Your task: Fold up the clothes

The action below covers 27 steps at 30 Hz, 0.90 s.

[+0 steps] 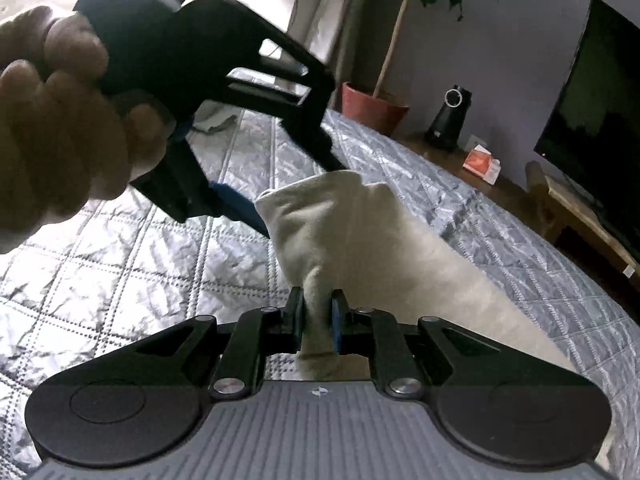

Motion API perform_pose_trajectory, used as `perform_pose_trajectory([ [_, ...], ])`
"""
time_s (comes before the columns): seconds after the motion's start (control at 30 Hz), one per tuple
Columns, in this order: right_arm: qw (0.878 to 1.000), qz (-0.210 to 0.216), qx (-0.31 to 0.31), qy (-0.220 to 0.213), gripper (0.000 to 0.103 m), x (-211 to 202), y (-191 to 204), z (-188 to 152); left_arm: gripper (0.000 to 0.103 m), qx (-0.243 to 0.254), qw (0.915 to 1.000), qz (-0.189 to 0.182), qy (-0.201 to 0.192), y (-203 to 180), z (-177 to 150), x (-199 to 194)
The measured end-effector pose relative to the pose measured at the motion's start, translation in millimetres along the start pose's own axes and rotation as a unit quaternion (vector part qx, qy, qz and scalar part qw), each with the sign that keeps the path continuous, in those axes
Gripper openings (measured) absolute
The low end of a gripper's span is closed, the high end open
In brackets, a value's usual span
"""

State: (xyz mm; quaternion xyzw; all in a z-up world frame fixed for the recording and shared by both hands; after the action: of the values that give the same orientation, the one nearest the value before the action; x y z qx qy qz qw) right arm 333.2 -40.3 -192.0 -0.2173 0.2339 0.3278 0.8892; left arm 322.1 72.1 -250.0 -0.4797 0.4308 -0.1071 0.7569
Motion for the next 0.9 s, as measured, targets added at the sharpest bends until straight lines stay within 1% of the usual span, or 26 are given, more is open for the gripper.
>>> perform_pose_trajectory([
  [0.13, 1.000, 0.006, -0.001, -0.001, 0.021, 3, -2, -1, 0.056, 0.004, 0.9999, -0.005, 0.014, -3, -6, 8],
  [0.2, 1.000, 0.010, -0.012, 0.001, 0.026, 4, 1, -3, 0.057, -0.004, 0.9998, -0.013, 0.014, -4, -6, 11],
  [0.3, 0.999, 0.017, -0.035, 0.001, 0.037, 3, 7, -5, 0.058, -0.023, 0.9995, -0.020, 0.005, 1, 0, 8],
  [0.33, 0.999, 0.023, -0.031, -0.003, 0.044, 1, 7, -5, 0.058, -0.022, 0.9996, -0.018, 0.002, 2, 1, 8],
  [0.37, 0.999, 0.031, -0.022, -0.011, 0.046, -2, 5, -2, 0.058, -0.022, 0.9996, -0.016, 0.000, 2, 2, 9],
  [0.47, 0.998, 0.044, 0.027, -0.043, 0.051, -12, -8, 7, 0.058, -0.020, 0.9996, -0.017, -0.006, 1, 4, 8],
  [0.53, 0.994, 0.038, 0.080, -0.072, 0.051, -17, -24, 14, 0.058, -0.024, 0.9993, -0.027, -0.009, 1, 5, 8],
  [0.57, 0.992, 0.018, 0.098, -0.080, 0.052, -18, -32, 16, 0.058, -0.025, 0.9991, -0.031, -0.011, 1, 6, 7],
  [0.67, 0.987, -0.035, 0.138, -0.072, 0.052, -8, -51, 12, 0.058, -0.027, 0.9984, -0.047, -0.018, 1, 9, 4],
  [0.73, 0.983, -0.051, 0.166, -0.062, 0.053, 3, -58, 7, 0.058, -0.019, 0.9986, -0.048, -0.012, -1, 8, 7],
  [0.8, 0.982, -0.041, 0.172, -0.059, 0.053, 15, -54, 6, 0.059, -0.010, 0.9989, -0.046, -0.004, -2, 6, 11],
  [0.83, 0.984, -0.026, 0.167, -0.057, 0.052, 20, -49, 8, 0.060, -0.006, 0.9990, -0.044, -0.001, -3, 6, 13],
  [0.9, 0.989, -0.001, 0.140, -0.040, 0.052, 30, -34, 9, 0.063, -0.003, 0.9993, -0.037, 0.002, -2, 5, 16],
])
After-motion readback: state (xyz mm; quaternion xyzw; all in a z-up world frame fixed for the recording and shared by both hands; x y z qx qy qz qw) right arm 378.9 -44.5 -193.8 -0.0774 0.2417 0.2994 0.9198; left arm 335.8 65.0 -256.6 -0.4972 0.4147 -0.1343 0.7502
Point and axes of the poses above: each gripper's, at about its wrist camera, not at the fingertips, and x roughly the way its jaws point, y to its left, z to its top, the point moved 5 cm from there along x, roughly the way its jaws point, and after that the axes turned 5 degrees about -y, right-handed, at the moved point
